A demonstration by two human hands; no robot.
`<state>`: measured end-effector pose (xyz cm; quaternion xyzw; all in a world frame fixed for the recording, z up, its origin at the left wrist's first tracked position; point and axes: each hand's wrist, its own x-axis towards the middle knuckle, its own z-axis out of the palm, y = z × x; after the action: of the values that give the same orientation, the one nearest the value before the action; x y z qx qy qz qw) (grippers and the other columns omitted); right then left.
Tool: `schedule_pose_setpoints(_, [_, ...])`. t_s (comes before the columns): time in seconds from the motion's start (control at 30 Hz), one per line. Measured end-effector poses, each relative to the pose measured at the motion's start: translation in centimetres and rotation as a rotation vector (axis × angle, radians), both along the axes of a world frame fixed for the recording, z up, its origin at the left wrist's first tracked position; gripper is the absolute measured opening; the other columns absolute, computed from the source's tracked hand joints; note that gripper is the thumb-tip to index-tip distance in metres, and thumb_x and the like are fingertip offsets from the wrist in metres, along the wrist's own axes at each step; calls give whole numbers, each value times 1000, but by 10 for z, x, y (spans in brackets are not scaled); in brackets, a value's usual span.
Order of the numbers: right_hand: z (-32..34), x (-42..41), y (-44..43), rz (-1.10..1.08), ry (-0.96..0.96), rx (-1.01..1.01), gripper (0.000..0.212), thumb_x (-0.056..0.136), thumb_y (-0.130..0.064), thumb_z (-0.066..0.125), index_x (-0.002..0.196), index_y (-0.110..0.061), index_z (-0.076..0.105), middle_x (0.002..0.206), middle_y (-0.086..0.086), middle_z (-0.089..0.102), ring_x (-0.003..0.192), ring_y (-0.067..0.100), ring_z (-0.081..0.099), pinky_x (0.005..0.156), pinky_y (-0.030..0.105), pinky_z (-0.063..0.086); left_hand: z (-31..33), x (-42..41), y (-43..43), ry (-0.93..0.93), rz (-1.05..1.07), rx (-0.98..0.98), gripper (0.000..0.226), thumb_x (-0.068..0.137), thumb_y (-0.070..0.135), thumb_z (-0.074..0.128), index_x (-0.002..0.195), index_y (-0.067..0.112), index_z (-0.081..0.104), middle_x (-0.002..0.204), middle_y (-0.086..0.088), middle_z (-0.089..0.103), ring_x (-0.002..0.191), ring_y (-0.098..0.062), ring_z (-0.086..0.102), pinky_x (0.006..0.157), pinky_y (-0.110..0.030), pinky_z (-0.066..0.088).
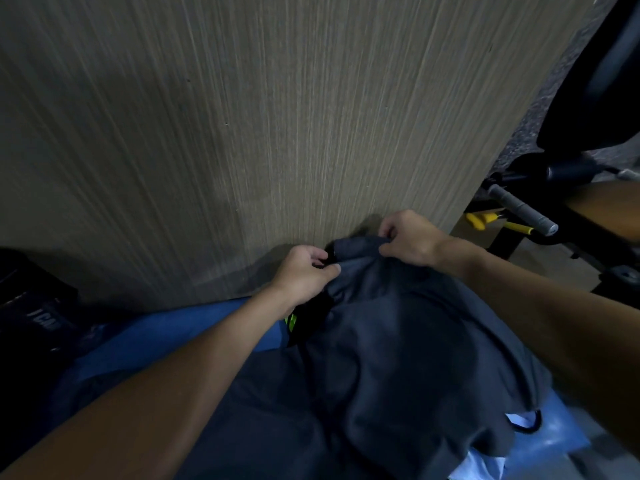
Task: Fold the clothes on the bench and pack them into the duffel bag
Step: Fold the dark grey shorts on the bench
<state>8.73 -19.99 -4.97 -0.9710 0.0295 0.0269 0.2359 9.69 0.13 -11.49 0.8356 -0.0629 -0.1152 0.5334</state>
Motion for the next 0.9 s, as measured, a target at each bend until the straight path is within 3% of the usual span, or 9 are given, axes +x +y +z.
schedule_pose_setpoints(0.1, [8,-4,1,-95,-98,313,18,84,2,62,92,-14,63,92,4,62,87,19,59,69,23,48,2,1,-3,52,-15,-38,58,87,36,75,134,9,57,125,-3,63,109,-11,60,87,-18,46])
schedule_pose_setpoints(0.2, [24,-16,4,-129,-42,581,33,88,8,55,114,-11,62,111,6,64,102,20,62,89,30,54,8,2,-5,123,-12,-120,67,83,42,78,137,10,55,120,-1,66,101,-8,63,75,-13,47])
schedule_pose_setpoints(0.3, [38,-24,8,-110,38,688,31,85,12,48,100,-5,70,102,16,71,96,28,69,87,38,58,15,3,-7,183,-20,-211,64,84,32,79,137,8,54,120,0,66,95,-6,63,68,-10,48])
schedule_pose_setpoints(0.4, [47,-27,9,-55,85,694,29,84,11,44,96,2,68,93,18,70,85,29,66,82,38,56,17,2,-7,271,-103,-329,50,84,23,79,128,6,62,111,-5,74,99,-20,72,90,-34,58])
schedule_pose_setpoints(0.47, [50,-30,9,10,76,682,27,86,11,43,91,-3,66,88,15,66,82,25,62,75,32,53,19,-1,-5,259,-138,-332,40,86,19,78,122,8,65,106,-4,76,98,-21,73,93,-39,57])
schedule_pose_setpoints(0.6, [55,-38,4,110,-65,712,32,84,19,45,86,-7,63,85,9,66,79,18,62,72,26,51,20,-8,-4,-83,-52,-376,17,87,2,72,100,12,67,95,-4,74,88,-16,70,86,-41,57])
schedule_pose_setpoints(0.67, [58,-47,-5,181,-126,703,35,83,24,46,84,-7,62,86,7,66,80,15,62,73,23,50,16,-17,1,-340,-11,-340,32,84,-3,71,93,25,58,88,0,66,81,-9,61,81,-31,48])
schedule_pose_setpoints(0.77, [57,-69,-24,327,-91,526,35,83,23,50,76,-9,62,84,5,69,87,22,66,82,25,50,5,-46,17,-592,-197,-98,47,80,2,67,114,33,56,97,7,58,93,-7,58,87,-21,44])
schedule_pose_setpoints(0.9, [40,-95,-47,320,-72,260,39,83,16,53,70,-18,65,81,0,73,96,27,67,85,30,50,-7,-80,27,-795,-472,153,32,87,13,64,117,20,67,105,12,52,99,-6,53,88,-24,43])
